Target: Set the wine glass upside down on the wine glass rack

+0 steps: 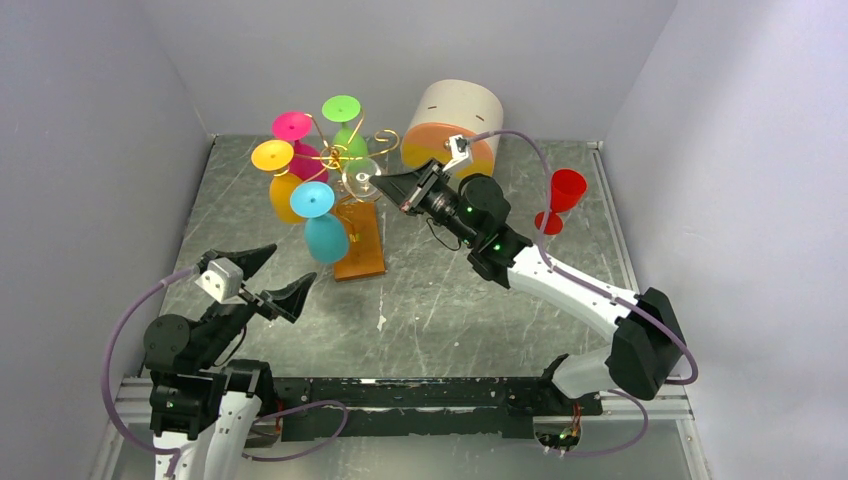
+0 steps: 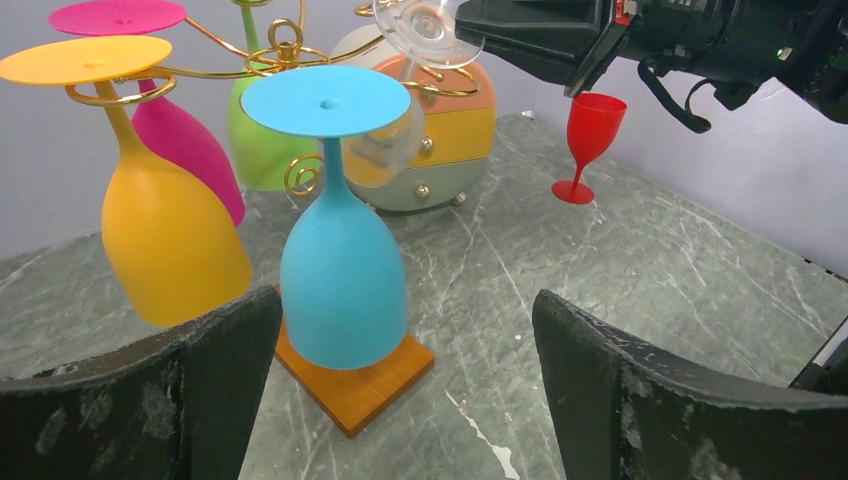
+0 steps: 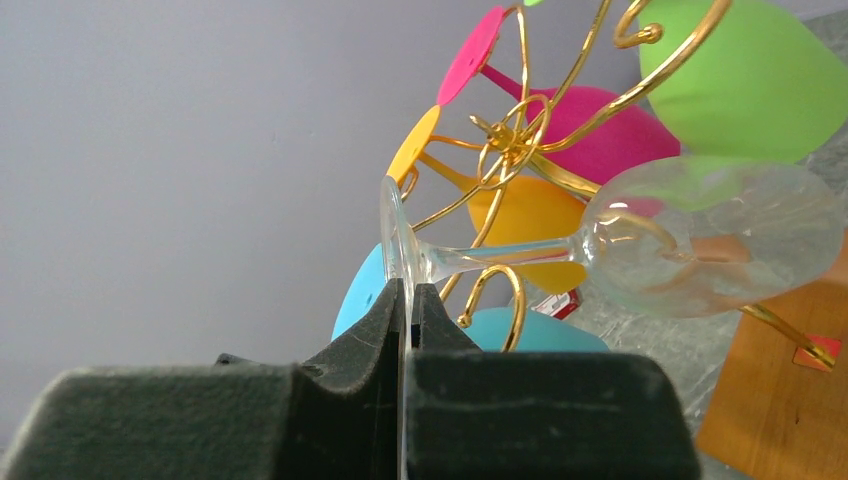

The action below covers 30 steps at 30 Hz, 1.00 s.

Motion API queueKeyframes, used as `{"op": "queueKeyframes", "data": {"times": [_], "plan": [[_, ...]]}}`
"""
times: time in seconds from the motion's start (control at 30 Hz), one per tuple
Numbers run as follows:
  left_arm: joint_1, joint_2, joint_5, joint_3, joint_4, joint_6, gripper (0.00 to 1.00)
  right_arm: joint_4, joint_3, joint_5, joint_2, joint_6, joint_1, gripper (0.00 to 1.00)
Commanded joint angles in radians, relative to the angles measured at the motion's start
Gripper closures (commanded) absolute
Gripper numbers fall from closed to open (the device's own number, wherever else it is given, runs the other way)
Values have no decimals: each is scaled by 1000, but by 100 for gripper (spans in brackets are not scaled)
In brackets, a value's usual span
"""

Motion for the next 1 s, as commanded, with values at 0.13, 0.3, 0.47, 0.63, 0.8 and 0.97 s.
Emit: {"op": "queueKeyframes", "data": {"times": [0.13,0.3,0.47,0.63,0.8,0.97], "plan": [[5,3,13,-3,-6,10,1,4,57,-76,6,-29,-1,100],[5,1,13,-3,-7,11,1,-24,67,-99,4,-38,0,100],[5,2,16,-3,-6,10,1,-57,70,-95,-16,-59,0,100],[5,2,13,-2,-9,11,1,-61,52,-94,-33,-61,0,100],[5,6,18,-3,-8,12,1,-60,26,-72,-58,-65,-2,100],[5,6,21,-5,-6,12,1,-61,5,-45,-79,-62,-1,100]]}}
